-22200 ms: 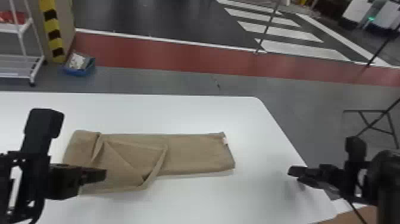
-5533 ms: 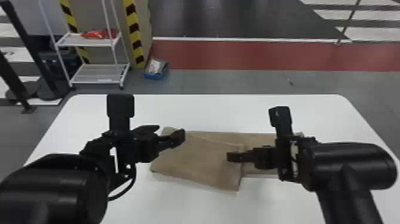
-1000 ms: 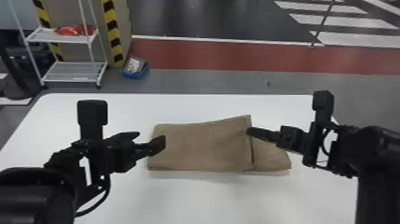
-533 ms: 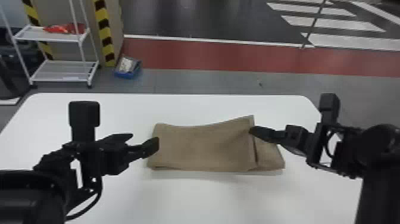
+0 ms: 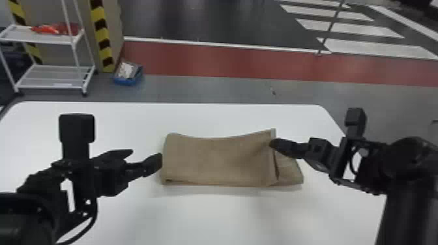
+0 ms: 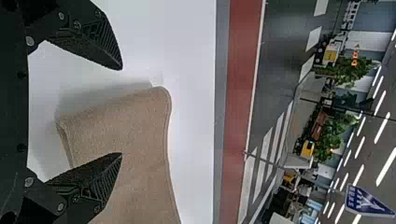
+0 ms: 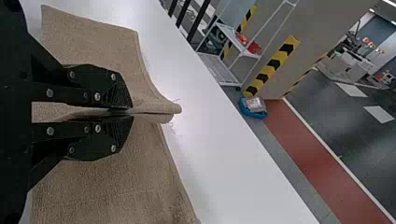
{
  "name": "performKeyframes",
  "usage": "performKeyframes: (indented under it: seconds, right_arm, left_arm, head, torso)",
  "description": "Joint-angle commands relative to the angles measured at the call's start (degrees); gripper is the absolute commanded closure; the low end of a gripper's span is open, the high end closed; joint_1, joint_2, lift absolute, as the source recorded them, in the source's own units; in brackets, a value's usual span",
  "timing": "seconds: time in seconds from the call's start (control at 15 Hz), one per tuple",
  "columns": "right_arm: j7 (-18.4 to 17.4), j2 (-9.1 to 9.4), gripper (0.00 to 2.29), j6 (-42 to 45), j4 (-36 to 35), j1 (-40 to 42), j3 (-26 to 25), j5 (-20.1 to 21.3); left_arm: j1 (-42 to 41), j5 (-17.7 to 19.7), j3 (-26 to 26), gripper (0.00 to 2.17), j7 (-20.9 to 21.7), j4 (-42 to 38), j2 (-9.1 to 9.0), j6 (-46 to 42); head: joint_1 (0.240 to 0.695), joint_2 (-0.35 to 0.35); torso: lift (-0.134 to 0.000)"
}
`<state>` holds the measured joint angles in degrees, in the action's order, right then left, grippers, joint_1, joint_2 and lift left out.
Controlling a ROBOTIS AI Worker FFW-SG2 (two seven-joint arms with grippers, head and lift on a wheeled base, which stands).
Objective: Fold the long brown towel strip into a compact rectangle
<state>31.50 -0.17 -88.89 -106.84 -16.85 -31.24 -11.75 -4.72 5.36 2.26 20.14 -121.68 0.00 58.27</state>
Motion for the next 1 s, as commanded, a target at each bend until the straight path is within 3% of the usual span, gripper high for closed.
performKeyframes:
  seconds: [0.0, 0.07, 0.2, 0.33, 0.47, 0.53, 0.6, 0.73, 0.87, 0.93]
  right_arm:
    - [-0.3, 0.22, 1.02, -1.19, -1.27, -1.43, -4.97, -2.4]
    - [-0.47, 0.22, 1.02, -0.37, 2.16, -1.43, -2.69, 0.76]
    - [-0.21, 0.22, 1.02, -0.73, 2.6, -2.39, -4.8, -1.08]
    - [-0.3, 0.22, 1.02, -0.2, 5.06, -2.22, -2.69, 2.52]
    - [-0.3, 0.22, 1.02, -0.73, 4.36, -3.71, -6.9, -1.26]
    - [-0.91, 0.22, 1.02, -1.08, 4.8, -4.77, -8.14, -0.55]
    - [-1.17, -0.09, 1.02, -1.19, 5.32, -4.06, -5.76, 0.85]
    - [-1.17, 0.22, 1.02, -1.19, 3.65, -5.82, -11.12, -2.75]
    - [-1.53, -0.18, 1.02, -1.19, 6.29, -4.68, -9.37, 0.41]
    - [-1.61, 0.22, 1.02, -1.19, 6.38, -4.77, -10.77, -1.17]
  left_arm:
    - [-0.03, 0.0, -0.06, 0.27, -0.01, 0.04, -0.15, -0.12]
    - [-0.03, 0.0, 0.11, 0.27, 0.07, 0.13, -0.08, -0.12]
    - [-0.03, 0.0, 0.2, 0.27, -0.01, 0.22, -0.15, -0.3]
    - [-0.03, 0.0, 0.38, 0.27, 0.16, 0.31, -0.08, -0.3]
    - [-0.11, -0.08, 0.11, 0.27, 0.16, 0.22, -0.08, -0.3]
    - [-0.2, 0.0, -0.15, 0.27, 0.16, 0.22, 0.0, -0.3]
    - [-0.29, 0.0, -0.15, 0.27, 0.16, 0.31, 0.09, -0.3]
    - [-0.2, -0.08, -0.06, 0.27, 0.07, 0.31, 0.09, -0.3]
    - [-0.2, 0.0, 0.38, 0.27, 0.16, 0.39, 0.09, -0.47]
    - [-0.2, -0.08, 0.38, 0.27, 0.16, 0.31, 0.09, -0.47]
  head:
    - [0.695, -0.181]
    - [0.695, -0.188]
    - [0.695, -0.2]
    - [0.695, -0.202]
    - [0.695, -0.205]
    - [0.695, -0.206]
    - [0.695, -0.208]
    - [0.695, -0.215]
    - [0.695, -0.222]
    - [0.695, -0.229]
  torso:
    - [-0.124]
    - [-0.124]
    - [-0.124]
    - [-0.124]
    - [-0.124]
    - [-0.124]
    - [-0.124]
    - [-0.124]
    - [-0.124]
    - [-0.124]
